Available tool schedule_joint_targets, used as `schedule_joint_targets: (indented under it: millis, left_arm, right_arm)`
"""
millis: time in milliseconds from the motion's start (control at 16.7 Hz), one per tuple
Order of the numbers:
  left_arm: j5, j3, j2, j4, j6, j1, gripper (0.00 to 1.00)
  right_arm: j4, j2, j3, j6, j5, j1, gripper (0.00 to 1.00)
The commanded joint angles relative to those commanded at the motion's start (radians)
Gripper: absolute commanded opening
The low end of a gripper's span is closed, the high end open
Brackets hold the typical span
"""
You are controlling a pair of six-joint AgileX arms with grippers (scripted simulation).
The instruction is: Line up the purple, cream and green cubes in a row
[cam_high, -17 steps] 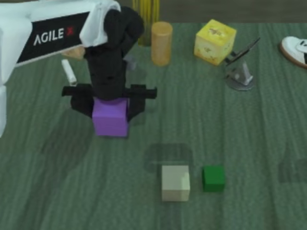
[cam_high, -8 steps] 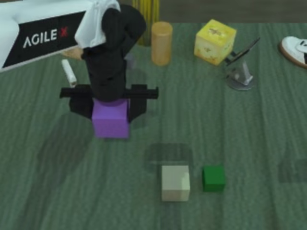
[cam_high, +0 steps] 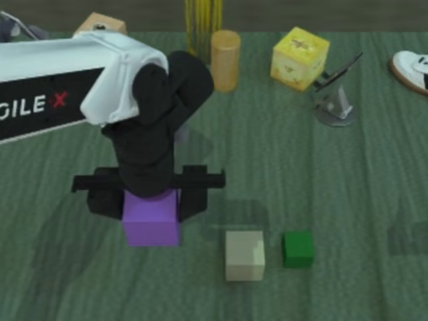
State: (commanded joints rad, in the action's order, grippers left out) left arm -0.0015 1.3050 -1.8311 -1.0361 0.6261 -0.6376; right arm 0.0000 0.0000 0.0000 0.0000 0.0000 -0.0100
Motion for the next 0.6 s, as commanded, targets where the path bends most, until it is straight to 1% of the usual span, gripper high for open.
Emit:
schedule_joint_targets:
  millis: [360,600]
  left_arm:
    - [0.000,-0.017,-0.002,0.016,0.002,0.001,0.00]
    - [0.000,-0.102,-0.050,0.156,0.005,-0.001,0.00]
  right_arm:
    - [0.000,0.000,0.000,0.000,0.000,0.000,1.00]
    - [0.000,0.000,0.000,0.000,0.000,0.000,1.00]
